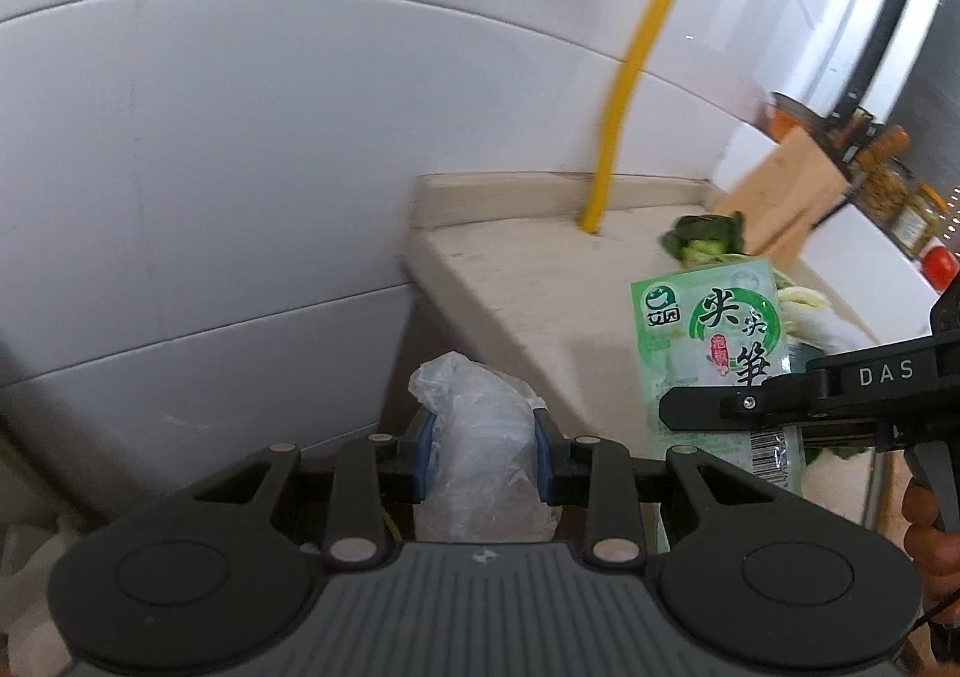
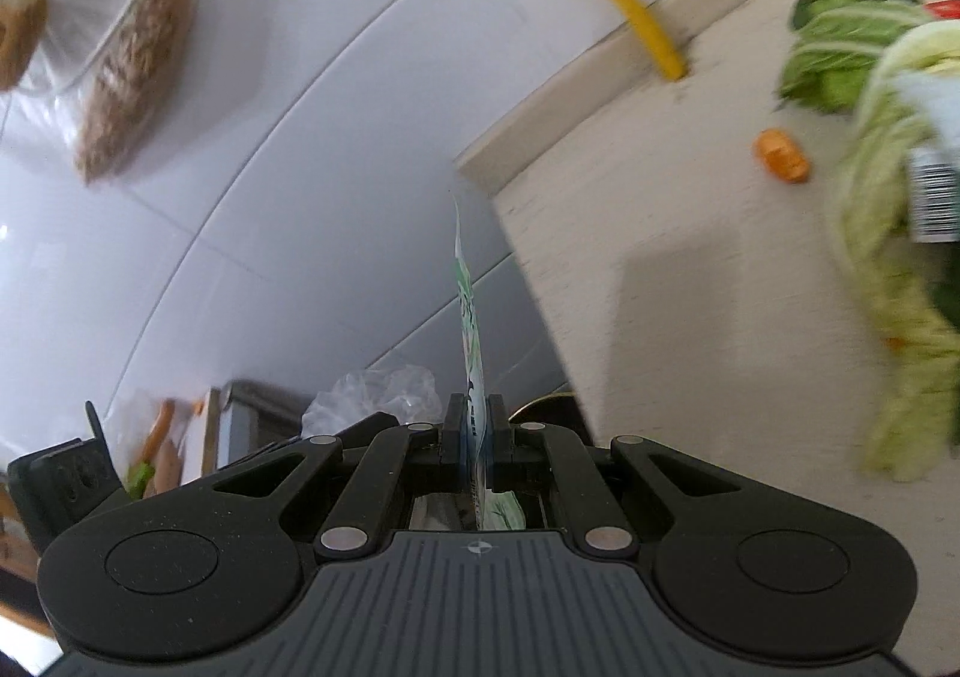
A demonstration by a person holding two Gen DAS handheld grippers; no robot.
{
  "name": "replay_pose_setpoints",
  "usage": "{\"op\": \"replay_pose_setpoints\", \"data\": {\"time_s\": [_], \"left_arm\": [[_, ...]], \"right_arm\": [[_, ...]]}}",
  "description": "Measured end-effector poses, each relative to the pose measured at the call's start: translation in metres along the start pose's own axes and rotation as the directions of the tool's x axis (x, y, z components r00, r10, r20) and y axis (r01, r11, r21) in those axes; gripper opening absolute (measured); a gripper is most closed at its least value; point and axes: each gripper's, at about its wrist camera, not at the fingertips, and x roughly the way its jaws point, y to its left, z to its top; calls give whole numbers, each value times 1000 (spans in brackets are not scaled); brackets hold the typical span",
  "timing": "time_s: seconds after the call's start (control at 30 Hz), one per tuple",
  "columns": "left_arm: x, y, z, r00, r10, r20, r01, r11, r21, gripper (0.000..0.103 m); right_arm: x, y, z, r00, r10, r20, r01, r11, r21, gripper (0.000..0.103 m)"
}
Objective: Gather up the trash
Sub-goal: 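Carry the clear bag and green packet down toward the bin with both tools, then open the left and right tools over the bin to drop bag and packet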
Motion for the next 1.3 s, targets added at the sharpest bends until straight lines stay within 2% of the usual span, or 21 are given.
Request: {"op": "replay_pose_setpoints", "data": {"time_s": [0.2, 0.43, 0.67, 1.07, 1.3], "left_arm": [[-4, 23, -8, 997, 71, -7, -72, 997, -38, 26], [3, 47, -20, 986, 159, -45, -161, 985, -67, 26], [25, 64, -31, 959, 260, -111, -271, 957, -100, 26], [72, 92, -44, 913, 339, -228, -388, 894, -224, 27], [88, 102, -48, 899, 348, -266, -411, 881, -234, 35]], "right_arm": [[34, 18, -2, 998, 27, -65, -29, 999, -32, 7], [77, 30, -5, 991, 23, -131, -30, 998, -52, 8], [124, 40, -12, 984, -20, -176, 4, 996, -93, 8], [207, 30, -18, 958, -120, -260, 97, 990, -100, 9], [238, 26, -20, 941, -160, -298, 132, 985, -113, 22]]}}
